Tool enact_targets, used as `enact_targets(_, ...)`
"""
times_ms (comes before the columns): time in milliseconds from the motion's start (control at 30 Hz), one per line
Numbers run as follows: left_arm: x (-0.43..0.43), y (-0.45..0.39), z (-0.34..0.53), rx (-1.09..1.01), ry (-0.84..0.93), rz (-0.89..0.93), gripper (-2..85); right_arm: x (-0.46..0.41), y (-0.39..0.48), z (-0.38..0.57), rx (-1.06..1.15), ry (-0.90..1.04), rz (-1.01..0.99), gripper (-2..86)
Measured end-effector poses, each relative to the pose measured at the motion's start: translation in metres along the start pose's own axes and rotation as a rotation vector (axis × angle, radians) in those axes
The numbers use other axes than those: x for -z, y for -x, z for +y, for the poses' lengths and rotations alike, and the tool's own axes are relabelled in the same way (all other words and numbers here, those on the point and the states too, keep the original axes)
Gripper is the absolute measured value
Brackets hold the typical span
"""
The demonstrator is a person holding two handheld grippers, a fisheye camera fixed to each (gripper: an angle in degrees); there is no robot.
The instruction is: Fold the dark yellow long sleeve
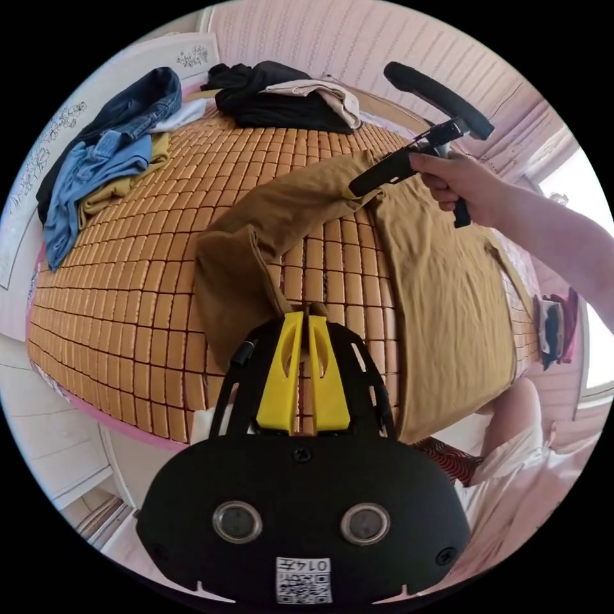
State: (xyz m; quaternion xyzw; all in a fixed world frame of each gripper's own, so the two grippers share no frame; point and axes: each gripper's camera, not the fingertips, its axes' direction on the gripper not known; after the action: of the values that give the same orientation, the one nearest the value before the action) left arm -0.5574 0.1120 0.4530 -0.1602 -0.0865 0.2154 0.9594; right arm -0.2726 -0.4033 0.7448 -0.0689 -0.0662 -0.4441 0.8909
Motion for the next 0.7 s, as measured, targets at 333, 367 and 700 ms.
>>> enact_targets(333, 0.145, 0.122, 0.088, 0.129, -0.402, -0.209, -0.7, -0.009, -0.002, -0.001, 0.046, 0.020, 0.020, 5.2)
enact_targets(367, 0.143, 0.138, 0.094, 0.205, -0.381, -0.277, -0.5, -0.008, -0.001, -0.001, 0.046, 0.010, 0.016, 5.3)
enact_targets(700, 0.085, 0.166, 0.112, 0.361, -0.307, -0.136, 6.5, -0.019, 0.062, 0.008, 0.370, -0.005, 0.037, 10.8)
